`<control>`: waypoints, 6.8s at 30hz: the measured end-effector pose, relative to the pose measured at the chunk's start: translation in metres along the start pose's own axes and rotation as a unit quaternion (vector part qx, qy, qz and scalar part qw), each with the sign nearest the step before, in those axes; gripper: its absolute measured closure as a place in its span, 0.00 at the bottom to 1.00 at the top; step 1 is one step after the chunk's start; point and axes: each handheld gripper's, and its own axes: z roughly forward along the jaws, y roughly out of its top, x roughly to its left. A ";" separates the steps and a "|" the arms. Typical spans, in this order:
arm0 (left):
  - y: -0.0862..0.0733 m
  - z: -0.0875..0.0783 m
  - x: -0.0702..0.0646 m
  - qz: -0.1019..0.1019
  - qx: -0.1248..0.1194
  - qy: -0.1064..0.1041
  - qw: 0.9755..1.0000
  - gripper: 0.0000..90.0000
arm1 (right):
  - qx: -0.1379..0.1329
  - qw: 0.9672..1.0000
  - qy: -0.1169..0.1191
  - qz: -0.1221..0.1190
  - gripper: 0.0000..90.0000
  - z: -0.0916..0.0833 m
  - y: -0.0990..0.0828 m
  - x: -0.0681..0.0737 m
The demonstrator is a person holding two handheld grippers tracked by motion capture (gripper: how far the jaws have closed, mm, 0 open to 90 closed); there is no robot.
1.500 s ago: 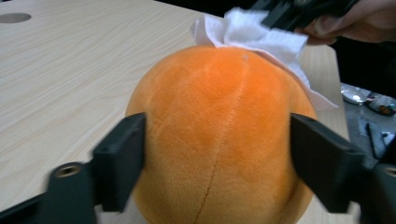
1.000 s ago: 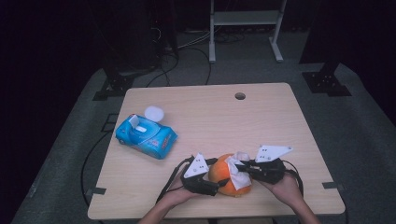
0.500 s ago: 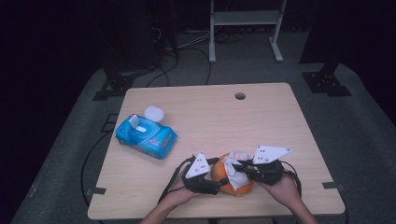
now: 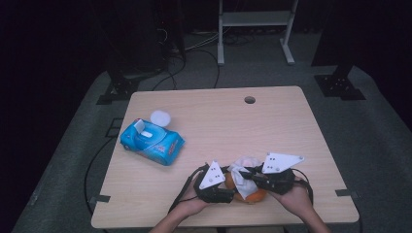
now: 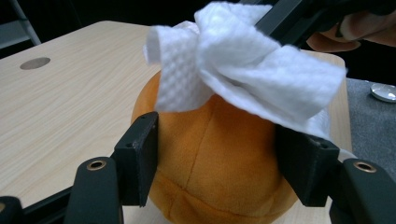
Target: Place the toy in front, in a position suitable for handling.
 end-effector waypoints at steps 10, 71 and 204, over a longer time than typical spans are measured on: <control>-0.011 0.005 0.013 -0.041 0.007 -0.030 0.999 0.19 | 0.018 0.999 0.002 0.040 0.92 -0.009 -0.019 -0.022; 0.000 -0.003 0.003 0.026 -0.034 0.014 0.999 0.45 | -0.014 0.999 -0.014 0.034 0.92 -0.012 -0.007 -0.012; -0.015 -0.009 0.025 -0.025 -0.013 -0.010 1.000 0.49 | 0.003 0.996 -0.029 0.082 0.93 -0.009 -0.031 -0.035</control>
